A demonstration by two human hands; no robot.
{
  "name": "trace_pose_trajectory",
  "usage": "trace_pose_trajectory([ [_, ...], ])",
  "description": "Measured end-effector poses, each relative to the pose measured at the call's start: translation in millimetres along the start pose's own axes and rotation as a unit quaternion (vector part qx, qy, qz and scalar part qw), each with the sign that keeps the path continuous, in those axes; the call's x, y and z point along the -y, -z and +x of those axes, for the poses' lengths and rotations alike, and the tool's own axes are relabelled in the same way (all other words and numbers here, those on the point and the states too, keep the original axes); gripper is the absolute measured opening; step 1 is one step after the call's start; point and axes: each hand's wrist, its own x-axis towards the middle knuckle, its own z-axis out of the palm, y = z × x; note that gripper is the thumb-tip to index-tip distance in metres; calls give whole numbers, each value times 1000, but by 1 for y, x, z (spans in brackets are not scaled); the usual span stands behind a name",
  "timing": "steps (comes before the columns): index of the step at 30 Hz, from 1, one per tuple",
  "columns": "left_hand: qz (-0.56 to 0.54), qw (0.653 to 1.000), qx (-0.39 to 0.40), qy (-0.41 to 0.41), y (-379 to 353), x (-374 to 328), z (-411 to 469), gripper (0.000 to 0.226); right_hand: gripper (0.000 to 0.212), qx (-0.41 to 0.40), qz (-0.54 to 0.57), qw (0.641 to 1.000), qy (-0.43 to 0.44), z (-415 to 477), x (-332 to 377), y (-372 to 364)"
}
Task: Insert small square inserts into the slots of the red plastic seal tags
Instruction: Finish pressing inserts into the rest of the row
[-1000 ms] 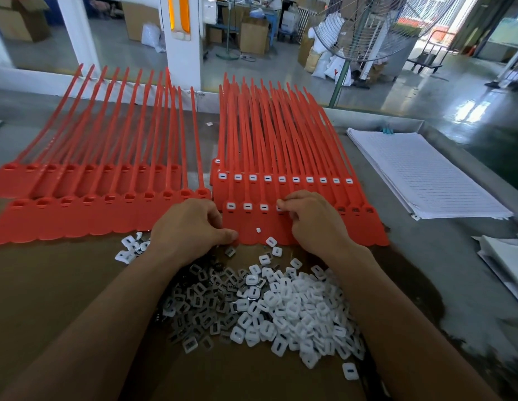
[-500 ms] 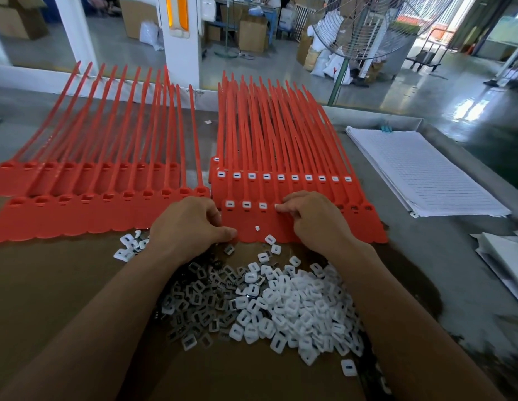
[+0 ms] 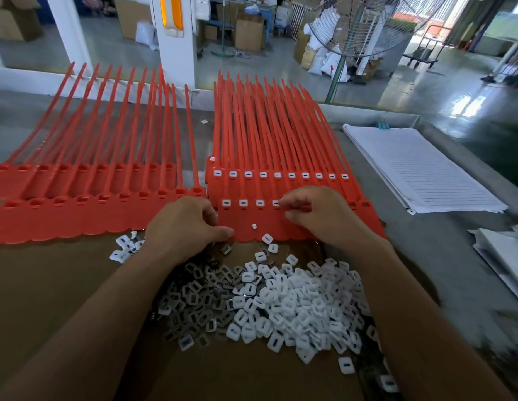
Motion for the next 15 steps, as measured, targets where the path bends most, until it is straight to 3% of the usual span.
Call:
trace_pose_trajectory([
  [4, 0, 1000, -3, 3, -1, 0, 0, 27, 12, 32, 22, 999, -5, -6, 2, 13],
  [15, -3, 1000, -6, 1, -2, 1, 1, 26, 7, 170, 35, 985, -17, -15, 4, 29],
])
